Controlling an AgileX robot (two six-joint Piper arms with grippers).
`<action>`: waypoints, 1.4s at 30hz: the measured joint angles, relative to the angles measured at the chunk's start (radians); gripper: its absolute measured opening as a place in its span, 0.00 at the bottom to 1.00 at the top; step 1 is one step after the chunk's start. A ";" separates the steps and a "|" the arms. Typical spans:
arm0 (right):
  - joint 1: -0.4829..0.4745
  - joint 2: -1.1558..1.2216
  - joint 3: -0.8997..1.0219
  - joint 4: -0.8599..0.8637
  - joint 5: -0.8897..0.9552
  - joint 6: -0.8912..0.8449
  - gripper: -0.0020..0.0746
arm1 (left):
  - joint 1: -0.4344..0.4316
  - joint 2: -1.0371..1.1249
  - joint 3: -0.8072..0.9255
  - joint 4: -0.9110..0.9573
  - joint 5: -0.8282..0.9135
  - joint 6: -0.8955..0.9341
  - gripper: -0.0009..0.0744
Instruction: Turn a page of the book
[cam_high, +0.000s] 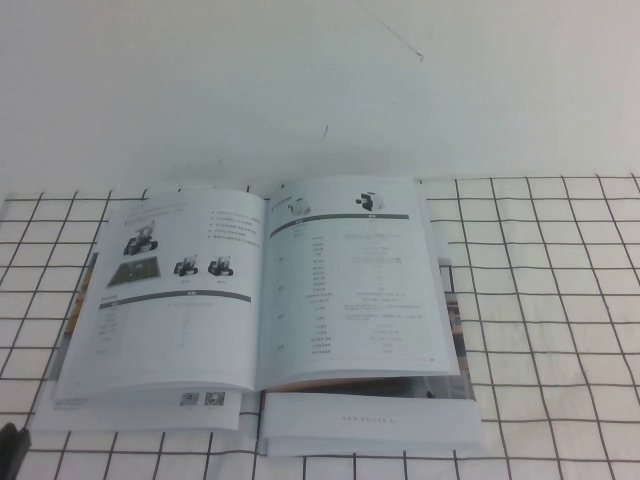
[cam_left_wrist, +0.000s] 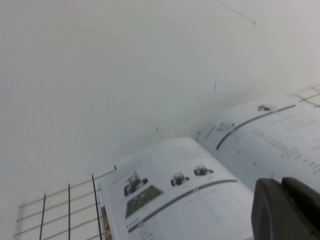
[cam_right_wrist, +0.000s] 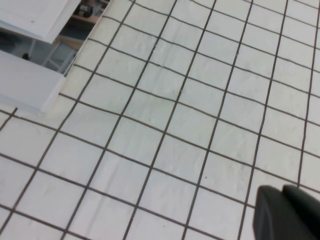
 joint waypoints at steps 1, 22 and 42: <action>0.000 0.000 0.000 0.000 0.000 0.000 0.05 | 0.007 -0.002 0.012 0.004 0.004 0.000 0.01; 0.000 0.000 0.000 0.000 0.002 0.000 0.05 | 0.018 -0.002 0.170 0.565 -0.042 -0.911 0.01; 0.000 0.000 0.000 0.000 0.002 0.000 0.05 | -0.097 -0.002 0.170 0.715 -0.048 -1.029 0.01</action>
